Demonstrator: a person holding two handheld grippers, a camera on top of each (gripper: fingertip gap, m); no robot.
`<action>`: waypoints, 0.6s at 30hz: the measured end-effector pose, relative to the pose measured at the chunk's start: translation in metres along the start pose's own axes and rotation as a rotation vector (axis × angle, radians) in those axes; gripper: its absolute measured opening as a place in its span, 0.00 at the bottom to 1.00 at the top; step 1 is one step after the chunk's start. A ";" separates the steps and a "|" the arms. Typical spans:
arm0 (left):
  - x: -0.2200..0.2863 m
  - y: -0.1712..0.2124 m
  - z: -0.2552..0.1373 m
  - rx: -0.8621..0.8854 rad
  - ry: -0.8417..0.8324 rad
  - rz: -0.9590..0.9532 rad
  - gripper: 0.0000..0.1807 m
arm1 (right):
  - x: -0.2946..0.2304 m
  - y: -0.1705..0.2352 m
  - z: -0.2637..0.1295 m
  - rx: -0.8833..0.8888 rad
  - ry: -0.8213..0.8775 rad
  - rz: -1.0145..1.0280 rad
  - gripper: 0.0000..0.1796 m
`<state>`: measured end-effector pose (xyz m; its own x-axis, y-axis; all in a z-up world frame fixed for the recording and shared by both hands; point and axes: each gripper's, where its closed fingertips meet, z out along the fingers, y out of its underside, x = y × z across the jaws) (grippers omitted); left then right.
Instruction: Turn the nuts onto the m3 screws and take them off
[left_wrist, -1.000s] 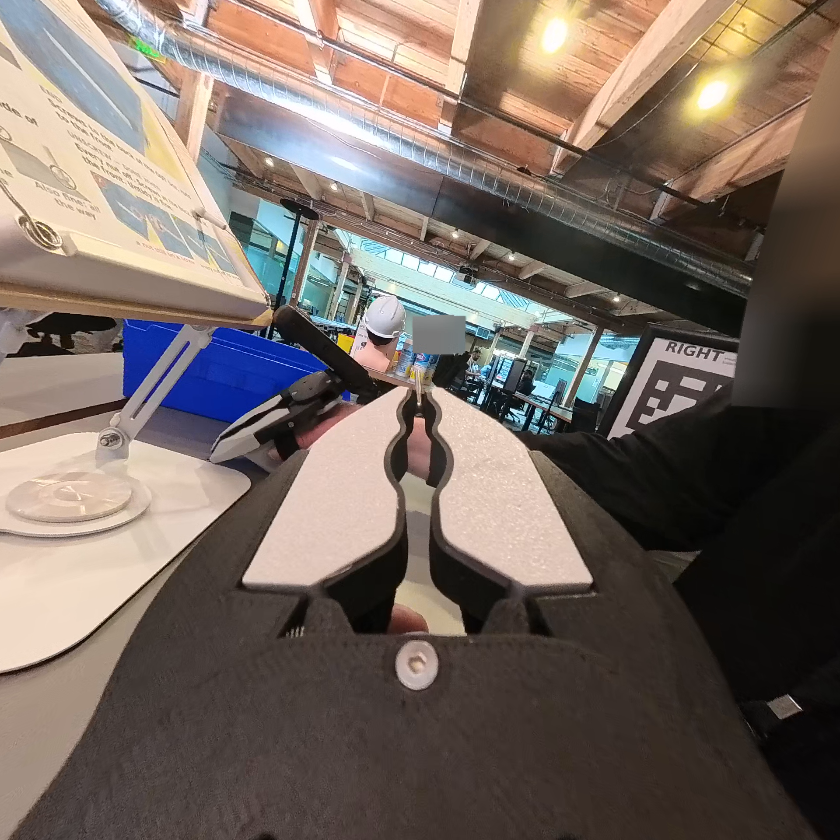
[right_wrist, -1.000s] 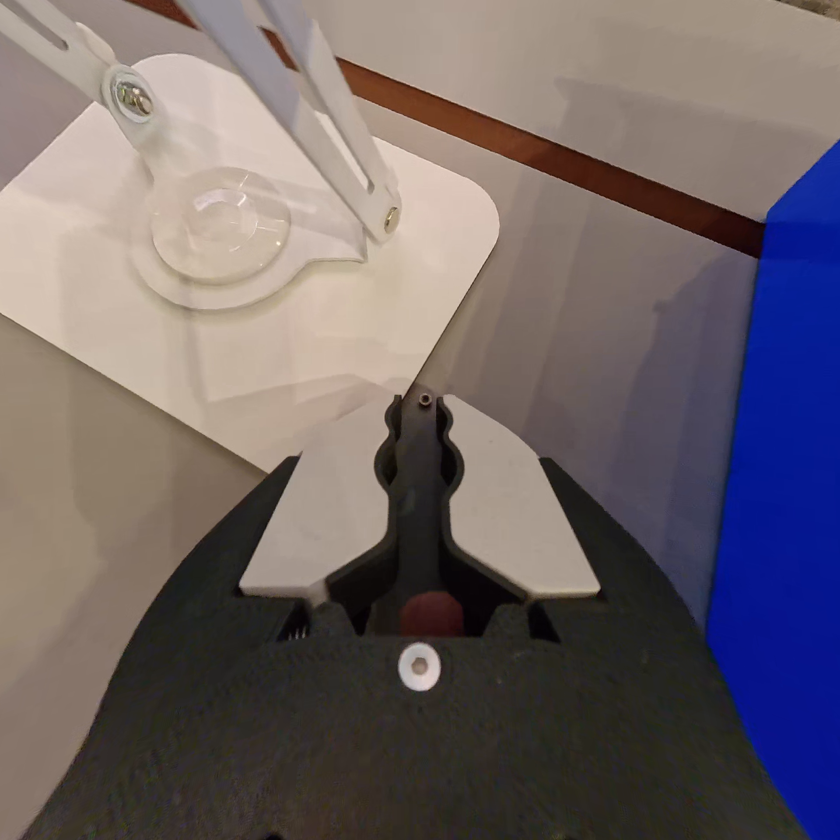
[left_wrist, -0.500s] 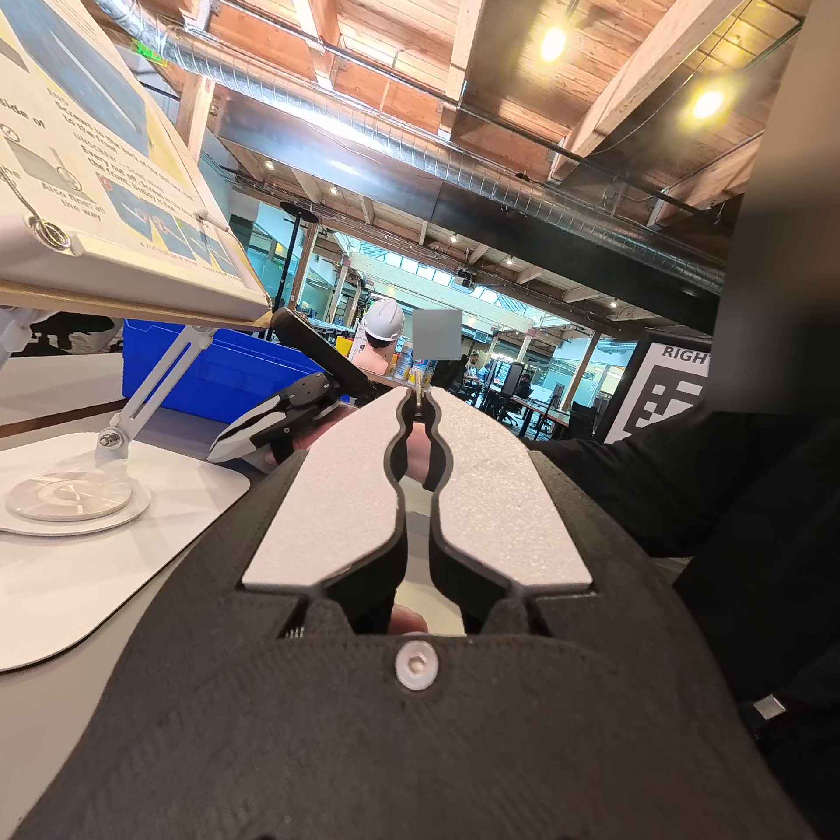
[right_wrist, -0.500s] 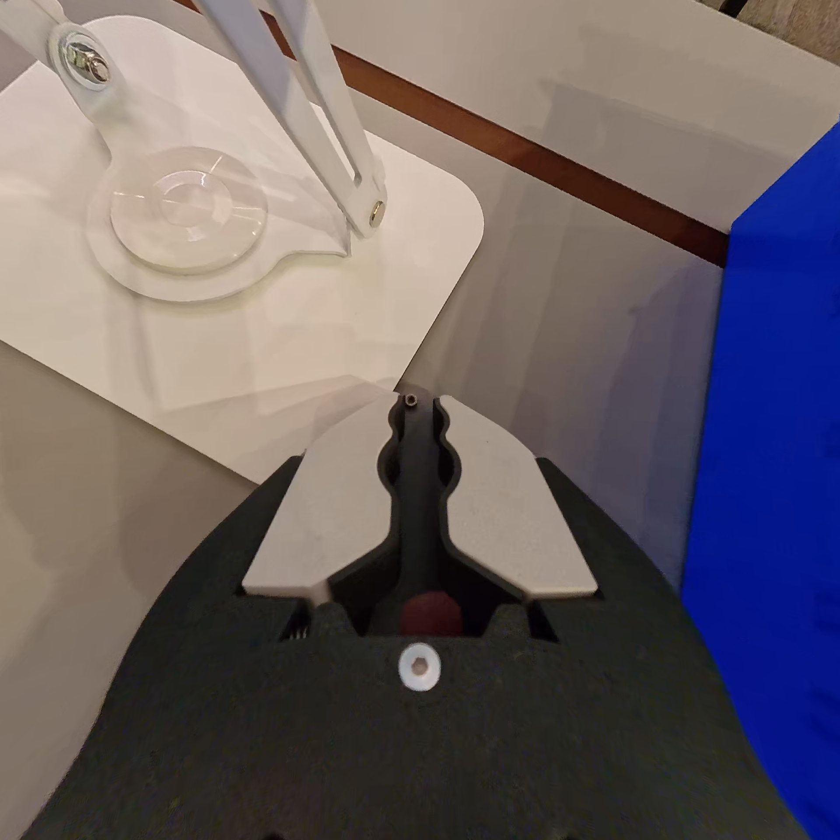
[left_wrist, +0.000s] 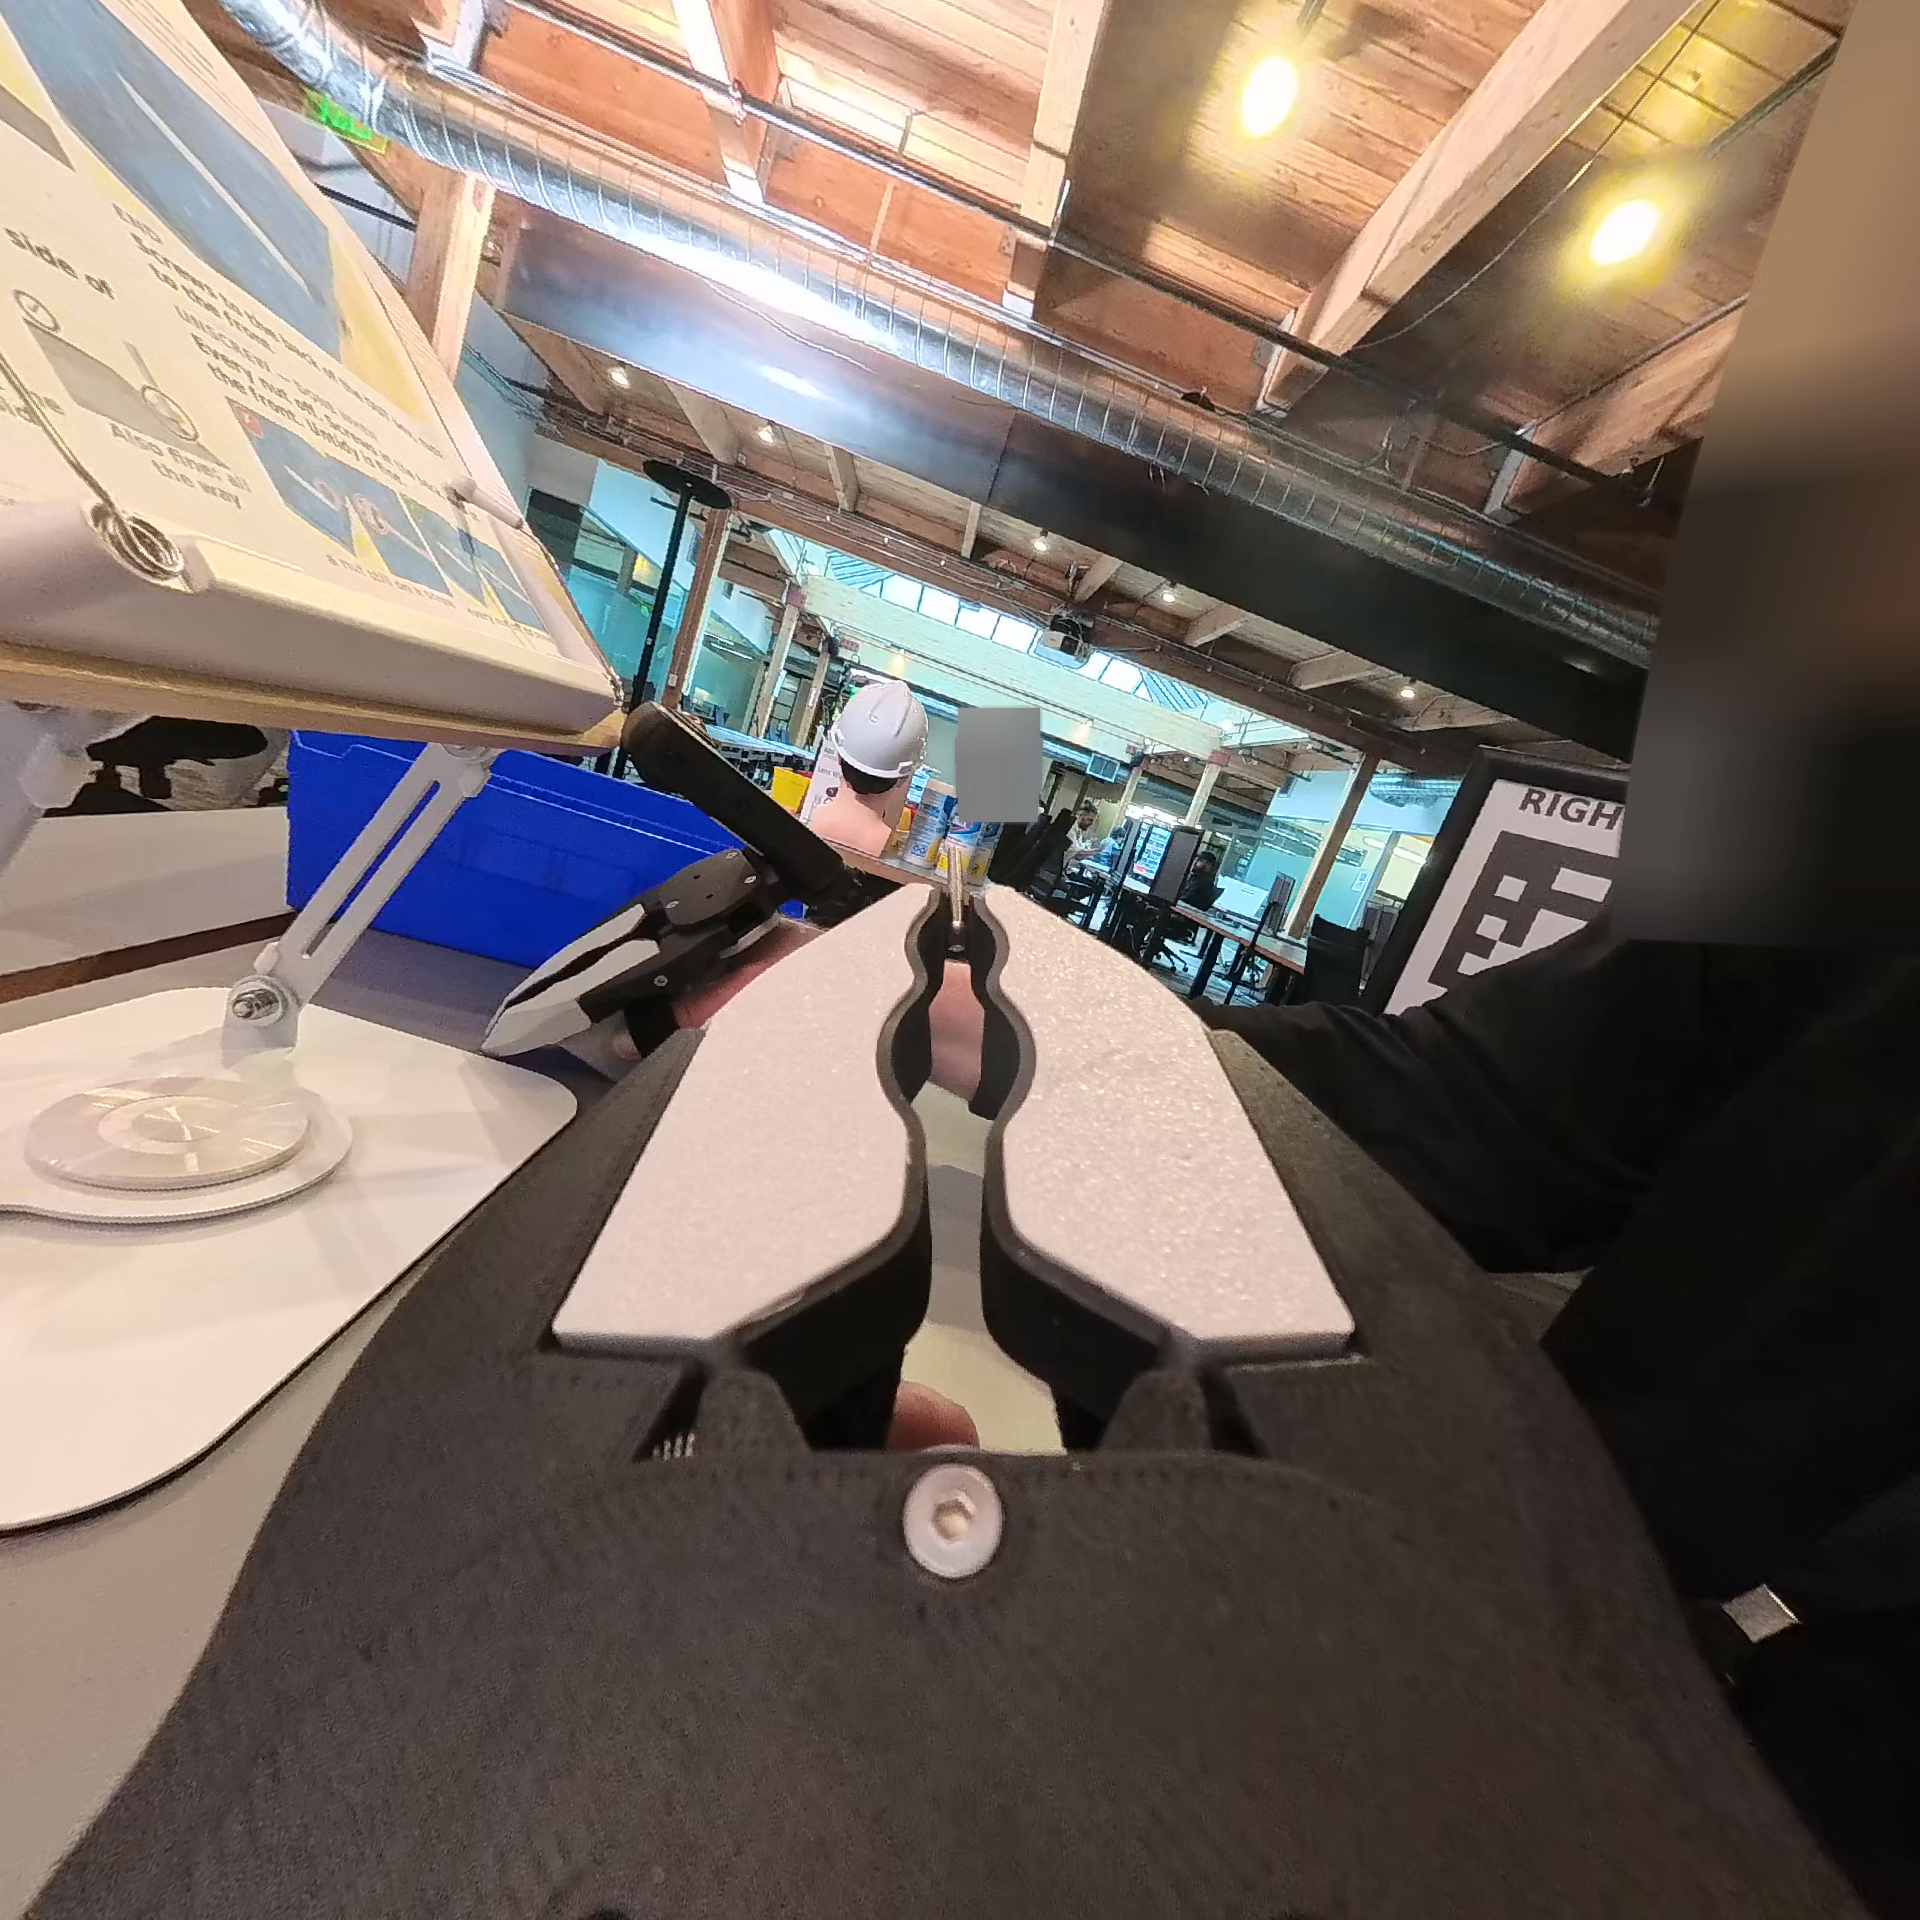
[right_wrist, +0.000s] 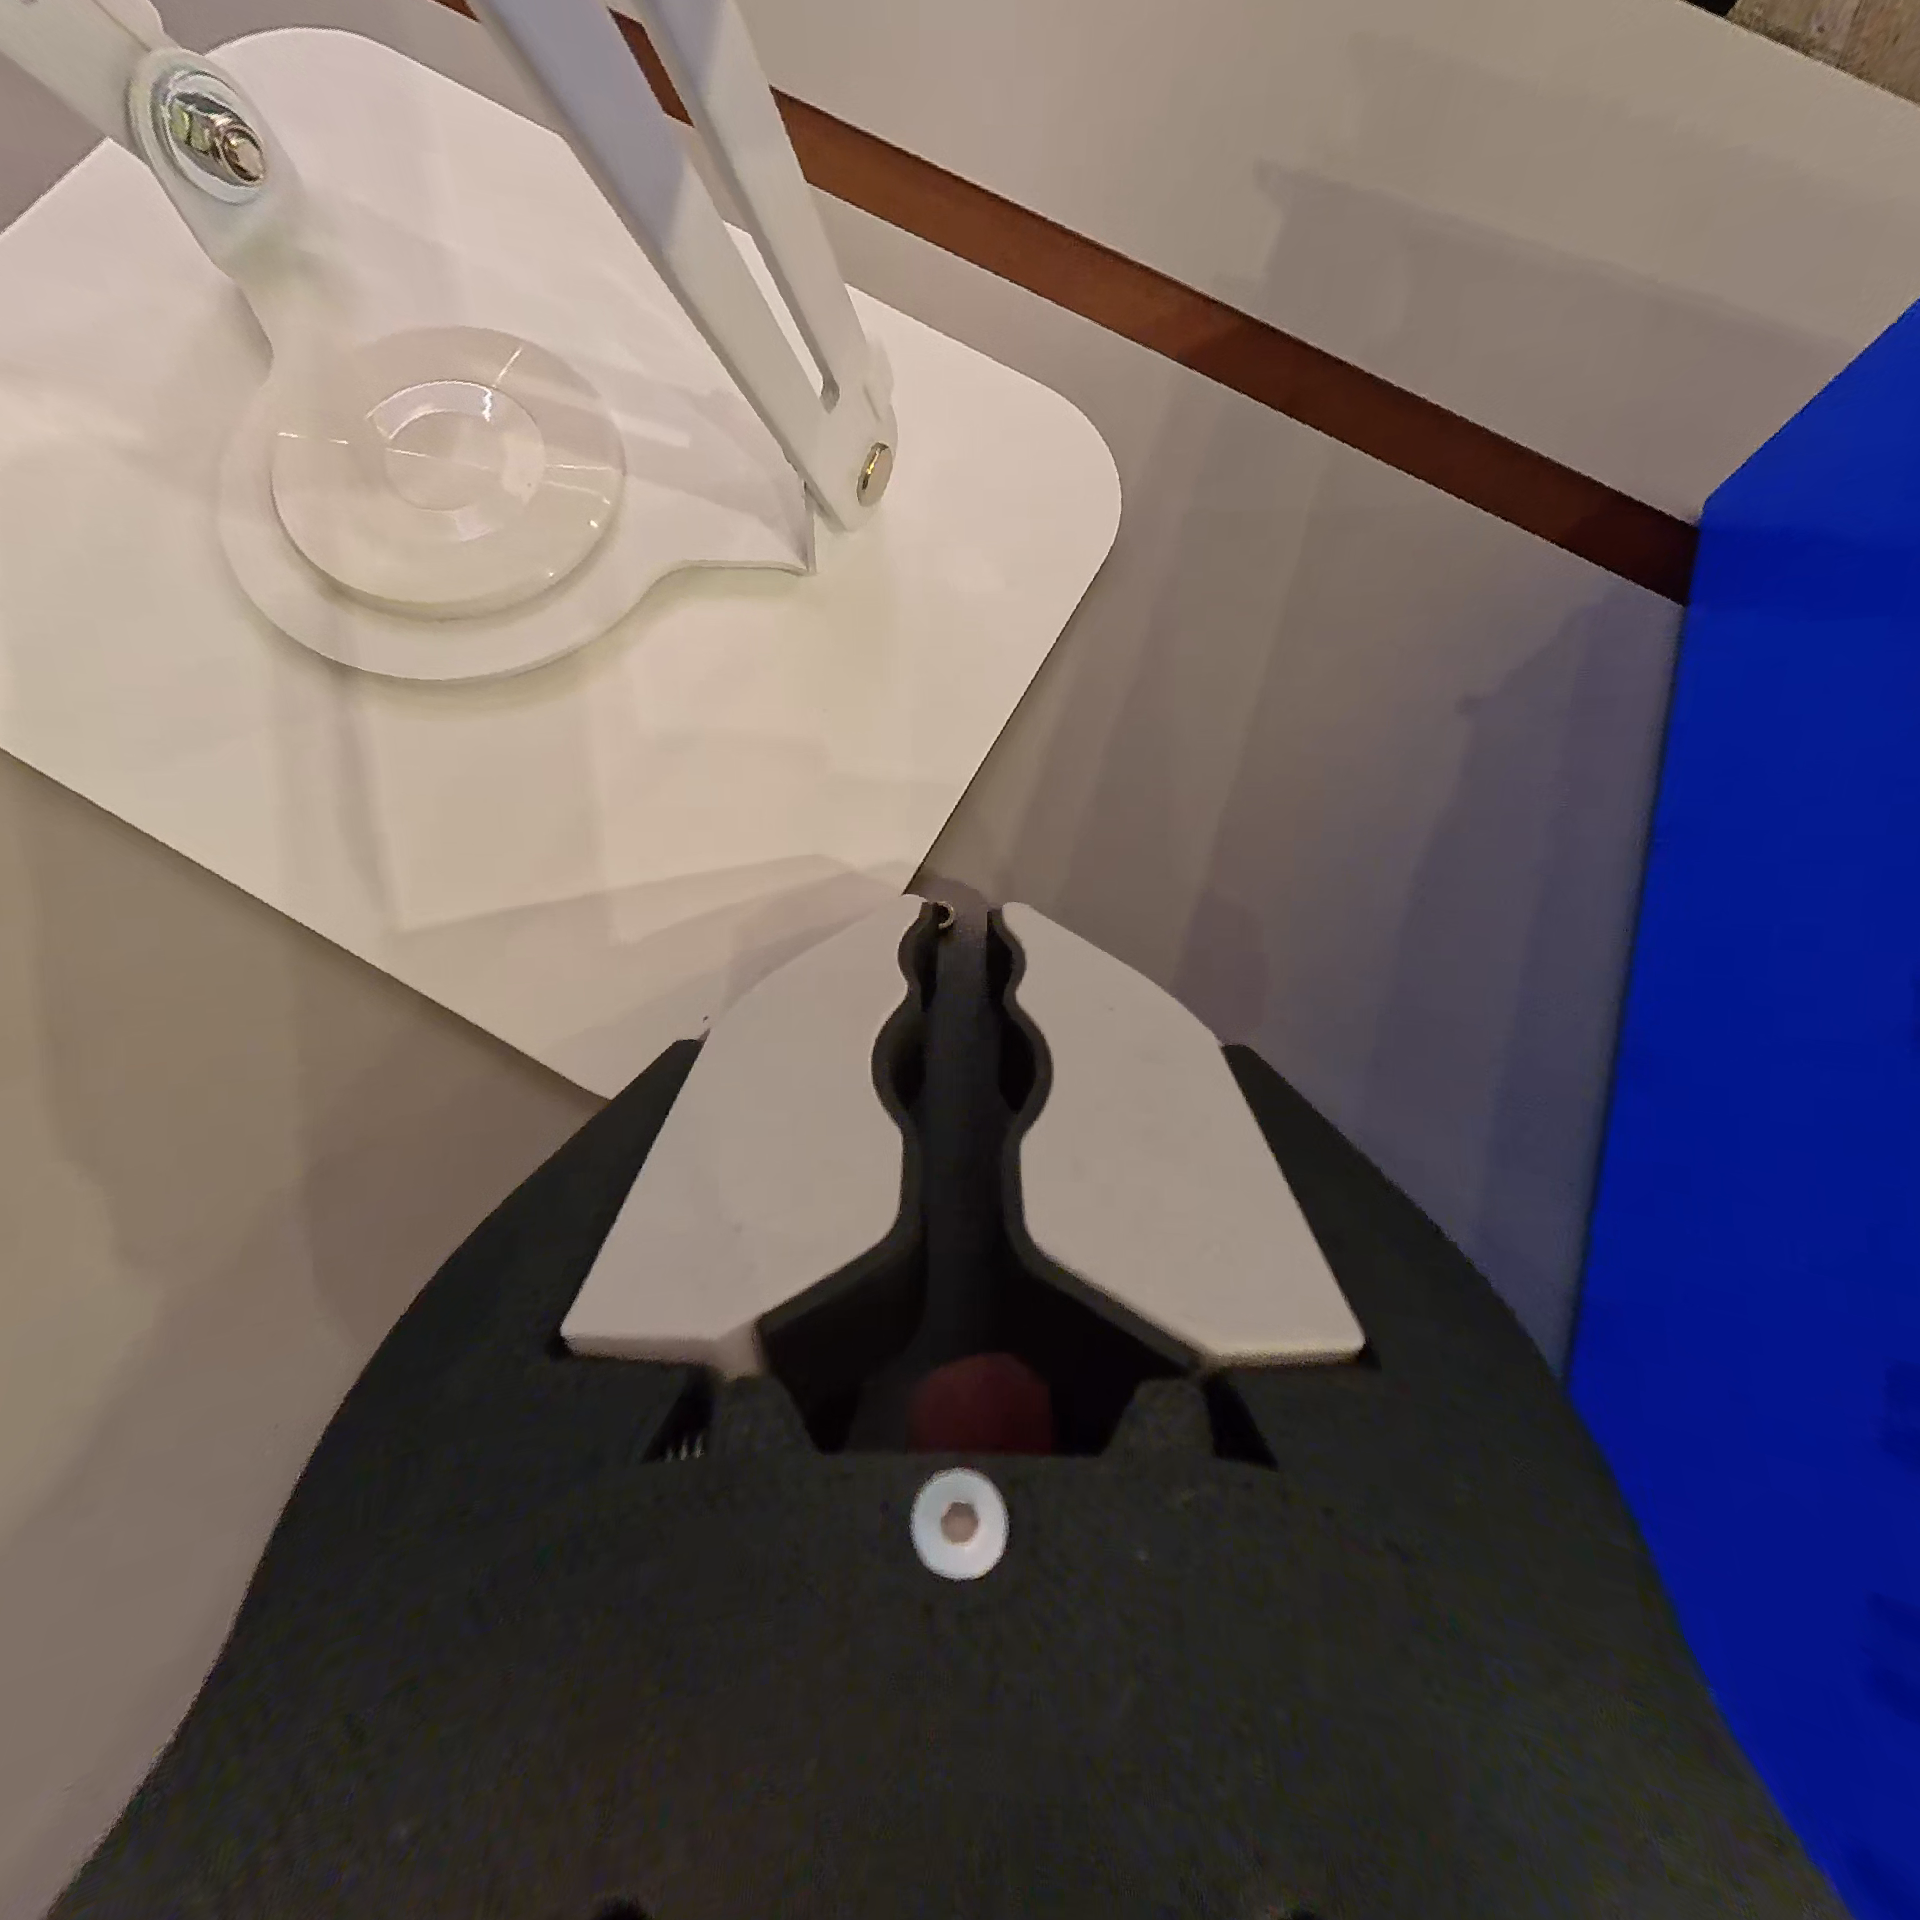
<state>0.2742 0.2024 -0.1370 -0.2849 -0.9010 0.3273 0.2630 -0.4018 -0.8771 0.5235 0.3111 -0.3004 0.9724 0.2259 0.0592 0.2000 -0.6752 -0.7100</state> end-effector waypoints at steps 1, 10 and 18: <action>0.000 0.000 0.000 -0.001 0.000 0.001 0.02 | 0.000 0.000 0.000 0.000 0.001 -0.004 0.05; 0.000 -0.001 -0.001 0.001 0.001 0.003 0.02 | -0.002 -0.001 -0.005 0.044 -0.019 -0.157 0.09; -0.001 0.001 -0.001 -0.004 0.001 0.001 0.02 | -0.021 -0.001 -0.007 0.061 -0.211 -0.237 0.14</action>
<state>0.2739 0.2027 -0.1379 -0.2858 -0.9012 0.3259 0.2594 -0.4001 -0.8790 0.5042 0.3019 -0.2957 0.8516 0.5172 0.0857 0.4047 -0.5446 -0.7346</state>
